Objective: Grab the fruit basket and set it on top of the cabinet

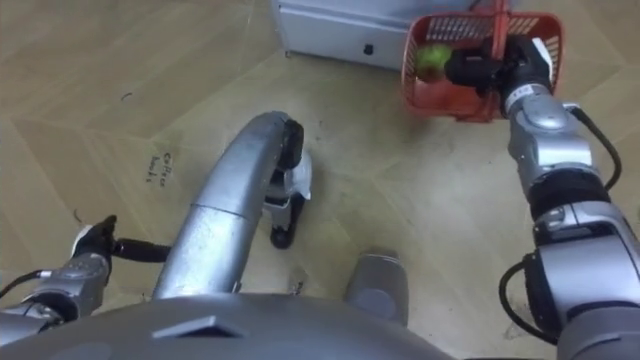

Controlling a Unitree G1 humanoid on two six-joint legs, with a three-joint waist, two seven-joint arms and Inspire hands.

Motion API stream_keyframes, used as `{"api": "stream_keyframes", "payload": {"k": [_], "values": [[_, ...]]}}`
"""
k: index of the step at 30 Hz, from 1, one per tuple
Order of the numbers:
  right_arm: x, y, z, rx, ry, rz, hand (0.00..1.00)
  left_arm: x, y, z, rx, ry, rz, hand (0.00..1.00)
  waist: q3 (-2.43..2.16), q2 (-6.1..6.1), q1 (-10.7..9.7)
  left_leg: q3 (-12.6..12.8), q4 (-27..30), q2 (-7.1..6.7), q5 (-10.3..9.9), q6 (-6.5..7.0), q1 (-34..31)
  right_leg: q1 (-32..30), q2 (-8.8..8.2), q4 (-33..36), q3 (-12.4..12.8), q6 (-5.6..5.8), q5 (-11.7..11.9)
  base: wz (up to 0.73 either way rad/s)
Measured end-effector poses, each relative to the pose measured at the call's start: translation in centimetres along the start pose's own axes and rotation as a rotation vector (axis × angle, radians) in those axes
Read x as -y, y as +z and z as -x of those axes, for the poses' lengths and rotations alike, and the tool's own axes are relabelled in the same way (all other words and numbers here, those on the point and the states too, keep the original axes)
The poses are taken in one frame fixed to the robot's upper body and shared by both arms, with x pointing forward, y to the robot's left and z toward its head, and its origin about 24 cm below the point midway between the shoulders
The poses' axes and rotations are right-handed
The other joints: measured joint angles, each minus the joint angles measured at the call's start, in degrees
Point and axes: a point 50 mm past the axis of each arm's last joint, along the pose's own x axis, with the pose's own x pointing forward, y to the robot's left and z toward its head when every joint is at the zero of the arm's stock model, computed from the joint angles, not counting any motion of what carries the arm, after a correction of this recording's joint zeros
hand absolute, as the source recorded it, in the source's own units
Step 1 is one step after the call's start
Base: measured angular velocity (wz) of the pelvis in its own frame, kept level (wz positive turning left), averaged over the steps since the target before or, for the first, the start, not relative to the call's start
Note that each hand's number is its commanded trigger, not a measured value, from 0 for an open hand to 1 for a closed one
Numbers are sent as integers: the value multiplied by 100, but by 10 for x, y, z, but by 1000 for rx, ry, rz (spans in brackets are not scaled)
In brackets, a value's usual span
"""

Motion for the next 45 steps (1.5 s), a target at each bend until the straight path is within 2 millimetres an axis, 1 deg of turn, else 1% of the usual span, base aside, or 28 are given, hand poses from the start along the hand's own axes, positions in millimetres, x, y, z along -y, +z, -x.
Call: {"api": "stream_keyframes", "payload": {"k": [2,4,5,7,8,9,10,11,12,13,16,18,19,20,22,23,24,26,29,30,31,32,33,35,37,39,42,45], "values": [[-6,-5,6,13,20,-10,100,-1,-11,2,-23,11,-9,0,-28,-9,-10,21,-594,-1,80,52,485,331,0,-906,-9,-4,427,-31],[-15,-16,14,16,45,-26,100,-3,-30,6,-59,39,-9,0,-95,-60,-79,16,-1375,-81,201,87,1204,821,-12,-1881,-21,-44,1212,-16],[-15,-19,17,20,46,-32,100,-3,-34,8,-65,41,-10,0,-106,-62,-94,15,-1556,-105,226,91,1379,936,-11,-2061,-23,-59,1450,-9],[-18,-21,26,54,41,-56,100,-4,-43,11,-79,51,-4,0,-113,-56,-73,-1,-2214,-107,318,96,2055,1098,15,-2377,-35,-55,2655,-19],[-20,-22,28,59,41,-62,100,-5,-45,12,-83,56,-4,0,-117,-46,-81,-31,-2377,-98,349,90,2226,1081,36,-2376,-49,-30,2940,-19],[-23,-26,31,61,43,-47,100,-7,-48,12,-89,75,-3,0,-125,-17,-97,-132,-2682,-57,426,79,2532,1005,155,-2321,-122,11,2898,-15],[-24,-29,33,61,50,-36,100,-7,-47,12,-88,91,-4,0,-151,22,-71,-179,-2978,32,505,37,2784,785,280,-2234,-250,15,2383,-14],[-26,-28,34,64,54,-29,100,-6,-48,12,-89,93,-3,0,-160,59,-60,-221,-3123,60,562,19,2904,664,323,-2270,-392,16,2140,-20],[-26,-28,34,67,60,-16,100,-5,-48,13,-90,90,-2,0,-175,121,-65,-249,-3426,151,673,-16,3159,485,383,-2538,-656,18,1733,-23],[-27,-27,34,71,61,-3,100,-3,-49,13,-96,86,2,0,-209,181,-54,-248,-3732,237,786,-72,3415,381,403,-2999,-907,-9,1447,-27],[-31,-14,36,132,74,24,100,-2,-48,13,-90,90,34,0,-255,234,1,-228,-4174,409,975,-231,3816,433,385,-4302,-1325,-24,1251,-36],[-36,2,37,195,93,28,100,-6,-45,13,-81,107,71,0,-252,131,116,-255,-4368,439,1093,-375,3922,628,433,-4872,-1595,-39,1269,-55],[-39,9,37,227,110,29,100,-6,-47,14,-86,110,82,0,-243,118,105,-265,-4481,474,1180,-444,4023,872,511,-5286,-1699,-99,1342,-50],[-41,11,37,234,116,26,100,-6,-48,14,-88,110,85,0,-242,121,95,-263,-4496,484,1218,-464,4063,1030,566,-5488,-1697,-112,1397,-24],[-46,11,38,234,143,14,100,-7,-55,16,-110,113,74,0,-201,43,82,-296,-4691,563,1337,-497,4315,1528,745,-6175,-1619,-196,1589,-13],[-47,11,38,235,151,16,100,-6,-57,17,-115,112,65,0,-210,15,76,-317,-4836,564,1350,-521,4407,1568,761,-6266,-1653,-212,1634,0],[-47,14,39,249,155,21,100,-5,-57,17,-114,106,56,0,-214,-60,40,-323,-5082,553,1418,-626,4503,1591,762,-6351,-1711,-227,1680,10],[-48,23,41,286,159,32,100,-2,-58,18,-112,95,3,0,-211,-107,44,-383,-5202,561,1470,-670,4506,1578,805,-6402,-1750,-281,1713,15],[-52,38,46,348,179,44,100,-1,-69,21,-144,83,-62,0,-213,-107,1,-436,-4874,642,1489,-686,4471,1956,905,-6769,-1809,-346,1798,23],[-54,46,48,380,190,43,100,-3,-74,23,-161,83,-56,0,-158,-109,-14,-402,-4281,683,1533,-686,4212,2142,924,-6900,-1728,-375,1827,13],[-56,50,49,392,199,38,100,-3,-77,24,-172,82,-48,0,-137,-116,-8,-400,-4179,688,1530,-719,4088,2194,928,-6908,-1644,-379,1825,18],[-54,57,50,420,212,37,100,1,-79,25,-190,66,-32,0,-202,-56,-32,-448,-5047,705,1721,-708,4060,2181,977,-6850,-1581,-374,1820,24],[-54,60,51,428,216,35,100,2,-81,25,-209,57,-32,0,-235,-171,13,-342,-5125,671,1891,-650,4103,2117,882,-6793,-1585,-348,1776,23],[-56,69,52,450,227,57,100,6,-78,24,-213,30,-26,0,-230,-202,109,-310,-5166,637,1903,-629,4168,2059,827,-6775,-1796,-316,1767,2],[-60,79,56,489,244,71,100,8,-74,23,-202,14,-31,0,-221,-187,283,-343,-5240,599,1909,-638,4293,2136,804,-6818,-2064,-290,1754,-12],[-64,80,56,492,265,69,100,8,-75,23,-203,15,-50,0,-211,-180,388,-344,-5377,568,1953,-692,4448,2252,798,-6866,-2097,-288,1759,-8],[-66,81,56,488,287,28,100,9,-74,23,-204,12,-60,0,-180,-142,415,-375,-5540,555,2077,-741,4579,2340,800,-6864,-2216,-312,1772,7],[-68,83,52,473,294,17,100,10,-77,24,-222,2,-71,0,-176,-150,418,-400,-5622,553,2164,-779,4596,2335,820,-6855,-2301,-346,1792,8]]}}
